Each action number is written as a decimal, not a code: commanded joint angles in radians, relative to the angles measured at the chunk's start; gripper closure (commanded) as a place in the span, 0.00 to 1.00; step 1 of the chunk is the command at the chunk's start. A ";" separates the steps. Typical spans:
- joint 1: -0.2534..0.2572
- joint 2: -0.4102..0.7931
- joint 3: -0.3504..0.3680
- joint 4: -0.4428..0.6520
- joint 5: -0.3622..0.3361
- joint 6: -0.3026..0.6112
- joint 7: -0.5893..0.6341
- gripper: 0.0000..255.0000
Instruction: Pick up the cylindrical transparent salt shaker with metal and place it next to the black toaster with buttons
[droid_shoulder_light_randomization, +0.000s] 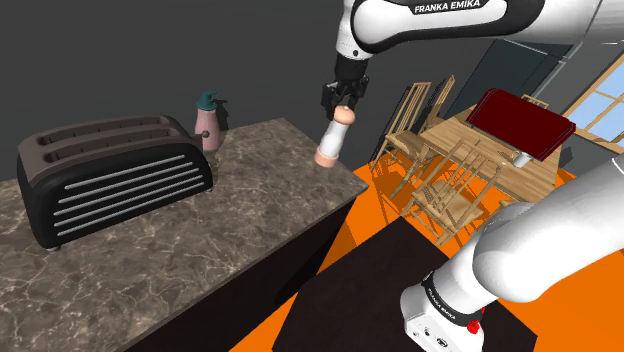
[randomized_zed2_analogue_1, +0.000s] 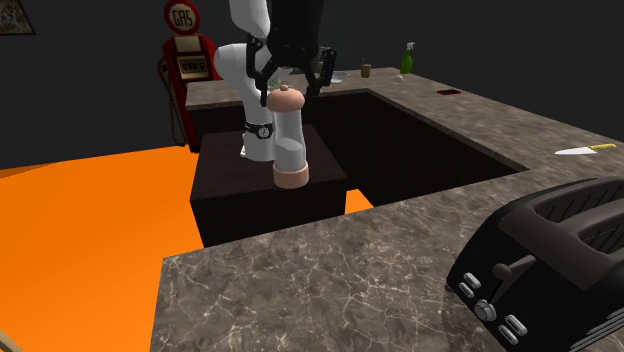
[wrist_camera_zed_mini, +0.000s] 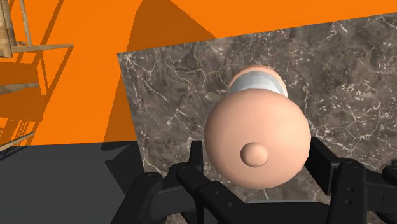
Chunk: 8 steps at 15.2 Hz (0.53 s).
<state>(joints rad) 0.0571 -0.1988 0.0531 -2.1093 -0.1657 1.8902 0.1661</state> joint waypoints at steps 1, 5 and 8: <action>0.001 0.000 0.001 0.026 0.002 -0.026 -0.003 1.00; 0.001 -0.005 0.002 0.074 0.004 -0.079 -0.011 1.00; 0.001 -0.007 0.002 0.113 0.006 -0.119 -0.017 1.00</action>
<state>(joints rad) 0.0594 -0.2054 0.0563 -2.0091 -0.1600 1.7841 0.1533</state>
